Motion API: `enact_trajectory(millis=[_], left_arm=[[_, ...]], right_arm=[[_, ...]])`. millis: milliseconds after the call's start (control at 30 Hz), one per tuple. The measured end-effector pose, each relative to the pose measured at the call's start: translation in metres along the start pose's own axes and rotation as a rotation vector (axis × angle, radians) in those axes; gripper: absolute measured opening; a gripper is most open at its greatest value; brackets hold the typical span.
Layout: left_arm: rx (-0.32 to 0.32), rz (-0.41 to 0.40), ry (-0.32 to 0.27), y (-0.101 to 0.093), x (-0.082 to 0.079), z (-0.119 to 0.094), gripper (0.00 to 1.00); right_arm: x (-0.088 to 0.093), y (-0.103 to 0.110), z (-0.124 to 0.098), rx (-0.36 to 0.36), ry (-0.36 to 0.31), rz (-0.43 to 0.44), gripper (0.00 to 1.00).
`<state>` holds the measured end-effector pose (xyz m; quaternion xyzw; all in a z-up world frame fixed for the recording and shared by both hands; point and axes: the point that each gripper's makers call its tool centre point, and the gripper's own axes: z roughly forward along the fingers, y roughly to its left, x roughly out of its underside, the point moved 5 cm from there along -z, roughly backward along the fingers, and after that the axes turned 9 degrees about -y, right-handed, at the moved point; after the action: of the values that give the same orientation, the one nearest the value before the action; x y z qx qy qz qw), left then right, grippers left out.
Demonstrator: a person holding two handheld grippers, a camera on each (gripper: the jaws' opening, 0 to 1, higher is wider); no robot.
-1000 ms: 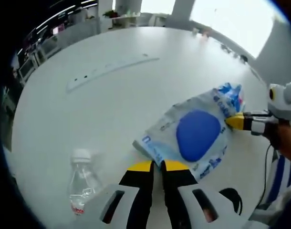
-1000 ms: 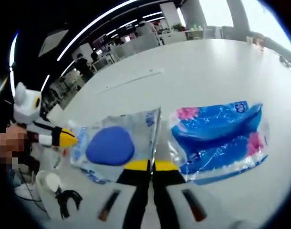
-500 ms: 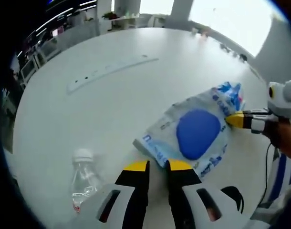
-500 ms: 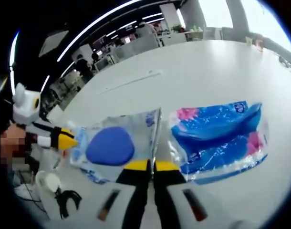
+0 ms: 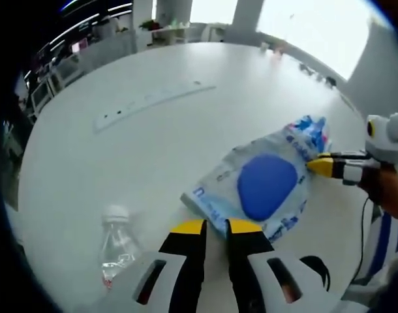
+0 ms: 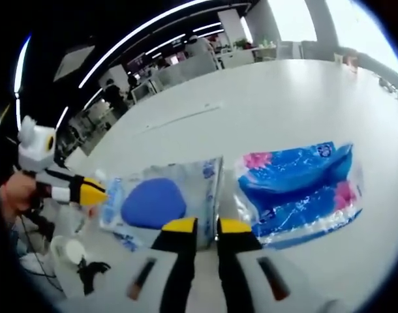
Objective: Arrange the tabletop items into an orderly group along one side of the table until the central work area is clear of visible clutter.
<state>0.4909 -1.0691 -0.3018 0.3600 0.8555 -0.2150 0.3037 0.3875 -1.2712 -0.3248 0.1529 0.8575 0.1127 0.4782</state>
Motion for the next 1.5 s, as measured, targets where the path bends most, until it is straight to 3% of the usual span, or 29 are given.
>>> enact_trajectory(millis=[567, 833, 1500], left_arm=[[-0.006, -0.003, -0.041, 0.0, -0.008, -0.018, 0.09], [-0.006, -0.007, -0.072, -0.001, -0.013, -0.032, 0.14], [-0.011, 0.02, -0.236, -0.007, -0.038, -0.078, 0.5]], right_arm=[[-0.02, 0.008, -0.018, -0.001, -0.054, -0.026, 0.12], [-0.037, 0.02, -0.026, -0.054, -0.097, -0.054, 0.24], [-0.067, 0.048, -0.048, -0.177, -0.141, -0.118, 0.43]])
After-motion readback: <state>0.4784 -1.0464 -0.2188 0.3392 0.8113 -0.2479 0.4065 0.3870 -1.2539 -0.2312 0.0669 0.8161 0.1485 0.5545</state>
